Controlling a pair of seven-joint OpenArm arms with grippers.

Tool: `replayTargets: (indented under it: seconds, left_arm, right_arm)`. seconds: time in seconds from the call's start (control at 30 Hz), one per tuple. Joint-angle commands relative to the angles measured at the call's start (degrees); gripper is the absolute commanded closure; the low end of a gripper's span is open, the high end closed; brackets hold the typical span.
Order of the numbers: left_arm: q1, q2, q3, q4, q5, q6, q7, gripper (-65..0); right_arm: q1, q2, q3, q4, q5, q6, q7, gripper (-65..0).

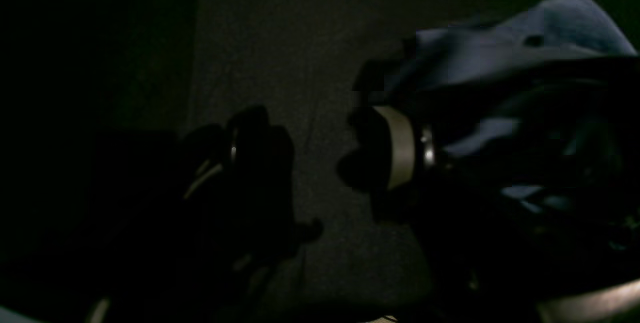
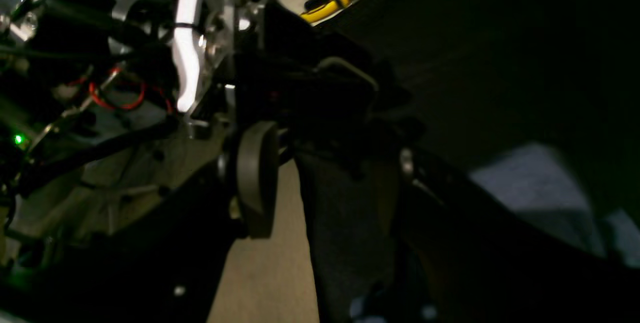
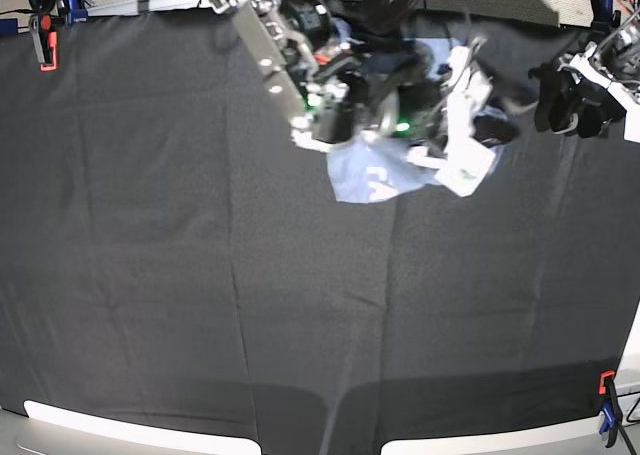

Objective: Layout the t-shirt on the table in an organized manner, then fold the t-shirt properly
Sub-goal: 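Grasp the folded strip with both grippers and fold it over onto itself, then release the shirt and reposition both grippers on the folded bundle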

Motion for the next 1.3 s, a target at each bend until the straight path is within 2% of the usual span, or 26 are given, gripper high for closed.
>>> replayTargets:
  seconds: [0.0, 0.13, 0.27, 0.4, 0.53, 0.57, 0.73, 0.93, 1.1, 1.27]
  left_arm:
    - [0.17, -0.63, -0.37, 1.05, -1.38, -0.59, -1.36, -29.2]
    - [0.17, -0.63, -0.37, 1.05, -1.73, -0.59, -1.4, -29.2]
    - [0.17, -0.66, -0.37, 1.05, -4.59, -0.68, -1.29, -29.2]
    - [0.17, -0.63, -0.35, 1.05, -10.4, -1.54, 1.9, -29.2]
    - [0.17, 0.28, -0.09, 1.05, -16.81, -1.54, 6.69, -29.2]
    - [0.17, 0.55, 0.17, 1.05, -16.81, -1.54, 6.67, -29.2]
    - [0.13, 0.76, 4.92, 1.05, -16.79, -1.54, 6.34, -29.2]
    - [-1.53, 0.79, 16.22, 1.05, -16.26, -1.54, 6.38, -29.2]
    - [-3.41, 0.79, 19.96, 1.09, -16.02, -1.54, 6.38, -29.2]
    - [-4.61, 0.79, 23.98, 1.09, -4.09, -1.54, 5.9, -29.2]
  right_arm:
    - [1.49, -0.73, -0.02, 0.96, 1.49, 0.7, 1.64, -28.9]
    - [3.89, -0.73, 0.11, 2.03, 0.74, 0.7, 0.83, -28.9]
    - [5.07, -0.73, 3.23, 7.28, -5.05, -0.48, -2.27, -28.8]
    - [5.11, -0.73, 10.97, 13.73, -12.41, -0.94, -8.98, -28.8]
    - [4.81, -0.73, 21.9, 15.23, -18.49, -0.92, -10.47, -28.8]
    - [4.76, -0.73, 24.61, 15.21, -18.51, -0.92, -10.56, -28.8]
    - [4.17, 4.44, 34.86, 15.21, -17.88, -0.92, -10.45, -28.8]
    - [1.53, 9.11, 41.16, 15.17, -15.82, -0.92, -10.32, -28.8]
    - [-0.39, 11.06, 44.96, 15.17, -14.97, -0.9, -10.29, -28.8]
    - [-0.72, 11.3, 47.36, 15.17, -11.54, -0.9, -11.52, -28.8]
